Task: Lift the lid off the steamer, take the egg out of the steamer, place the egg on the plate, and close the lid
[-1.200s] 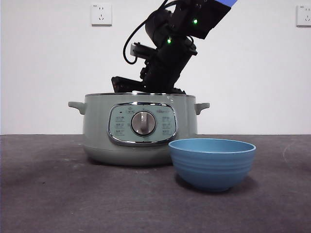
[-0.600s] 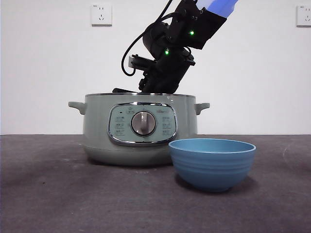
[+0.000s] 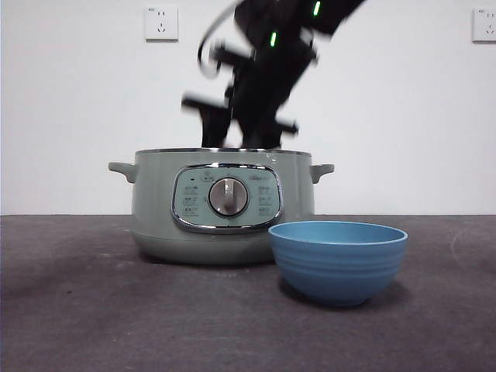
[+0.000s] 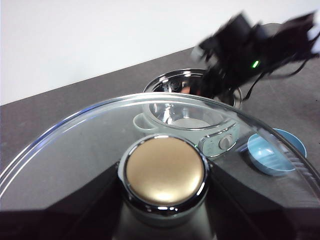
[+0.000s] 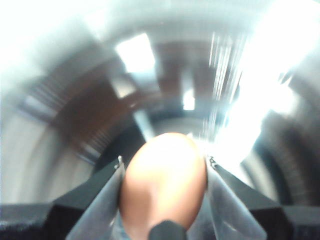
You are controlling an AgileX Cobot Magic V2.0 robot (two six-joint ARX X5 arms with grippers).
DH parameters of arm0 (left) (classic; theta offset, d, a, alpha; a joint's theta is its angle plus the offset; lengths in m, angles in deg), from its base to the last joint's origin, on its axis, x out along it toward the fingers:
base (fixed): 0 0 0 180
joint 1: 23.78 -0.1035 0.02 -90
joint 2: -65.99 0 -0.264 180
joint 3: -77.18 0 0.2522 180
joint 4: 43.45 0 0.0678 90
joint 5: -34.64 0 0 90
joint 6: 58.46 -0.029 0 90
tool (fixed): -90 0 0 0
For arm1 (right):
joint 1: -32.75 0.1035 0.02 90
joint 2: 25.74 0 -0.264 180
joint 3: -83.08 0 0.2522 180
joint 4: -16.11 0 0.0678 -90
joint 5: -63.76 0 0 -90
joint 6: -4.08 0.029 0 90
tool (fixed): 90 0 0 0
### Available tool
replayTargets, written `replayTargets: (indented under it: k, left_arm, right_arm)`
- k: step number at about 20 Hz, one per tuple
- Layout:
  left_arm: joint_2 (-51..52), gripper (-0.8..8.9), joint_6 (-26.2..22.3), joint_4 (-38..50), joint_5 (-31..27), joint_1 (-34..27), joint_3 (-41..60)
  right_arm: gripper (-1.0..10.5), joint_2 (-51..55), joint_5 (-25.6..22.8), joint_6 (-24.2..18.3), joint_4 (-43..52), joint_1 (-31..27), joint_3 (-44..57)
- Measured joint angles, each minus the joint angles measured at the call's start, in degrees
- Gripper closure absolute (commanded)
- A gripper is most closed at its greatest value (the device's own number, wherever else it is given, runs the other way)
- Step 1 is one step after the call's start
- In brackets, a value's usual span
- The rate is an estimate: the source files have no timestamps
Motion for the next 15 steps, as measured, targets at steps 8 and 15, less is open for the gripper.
replayTargets:
  k: [8,15]
  left_arm:
    - [0.0,8.21,0.0,0.0,0.02,0.0,0.0]
    - [0.0,8.21,0.0,0.0,2.19,0.0,0.0]
  right_arm:
    - [9.6,25.62,-0.07,-2.82,-23.12,0.02,0.0]
    - [9.6,34.12,-0.07,-5.07,-39.32,-0.39,0.07]
